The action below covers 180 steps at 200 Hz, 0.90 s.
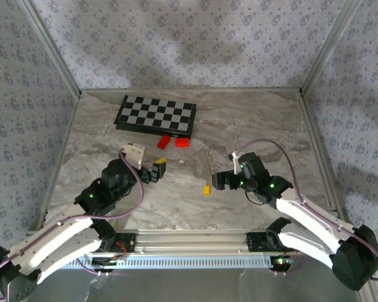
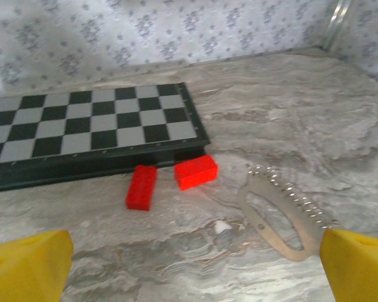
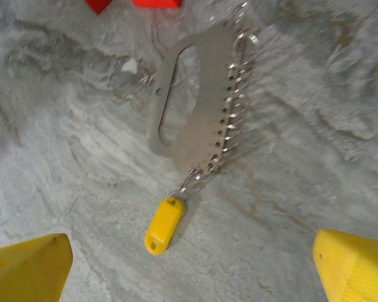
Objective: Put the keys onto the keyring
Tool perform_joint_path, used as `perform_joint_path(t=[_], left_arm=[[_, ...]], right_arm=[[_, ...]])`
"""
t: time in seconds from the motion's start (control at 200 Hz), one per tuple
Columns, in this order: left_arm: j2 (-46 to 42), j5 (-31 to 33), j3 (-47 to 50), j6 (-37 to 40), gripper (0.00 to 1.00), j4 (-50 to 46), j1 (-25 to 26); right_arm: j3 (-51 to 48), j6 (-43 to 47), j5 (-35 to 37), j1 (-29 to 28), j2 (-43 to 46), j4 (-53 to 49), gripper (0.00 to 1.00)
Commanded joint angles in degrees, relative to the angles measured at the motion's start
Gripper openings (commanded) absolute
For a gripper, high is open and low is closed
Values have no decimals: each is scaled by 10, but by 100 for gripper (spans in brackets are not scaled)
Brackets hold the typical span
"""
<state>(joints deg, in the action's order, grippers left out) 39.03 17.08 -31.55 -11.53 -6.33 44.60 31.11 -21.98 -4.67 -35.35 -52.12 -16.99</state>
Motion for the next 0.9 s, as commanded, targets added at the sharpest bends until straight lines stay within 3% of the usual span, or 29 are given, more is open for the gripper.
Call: perform_joint_path(t=[0.0, 0.315, 0.425, 0.6, 0.895], left_arm=[[-6, 65, -14, -24, 100, -26, -4], [-12, 157, -1, -23, 100, -40, -25], [1, 190, -3, -20, 100, -48, -38], [13, 191, 12, 13, 100, -17, -64], [59, 181, 35, 14, 100, 46, -160]], right_arm=[[18, 28, 35, 16, 16, -10, 100], [32, 70, 74, 92, 34, 19, 100], [12, 67, 141, 110, 52, 52, 100], [-22, 43, 271, 139, 78, 77, 100], [-92, 144, 271, 183, 103, 184, 100]])
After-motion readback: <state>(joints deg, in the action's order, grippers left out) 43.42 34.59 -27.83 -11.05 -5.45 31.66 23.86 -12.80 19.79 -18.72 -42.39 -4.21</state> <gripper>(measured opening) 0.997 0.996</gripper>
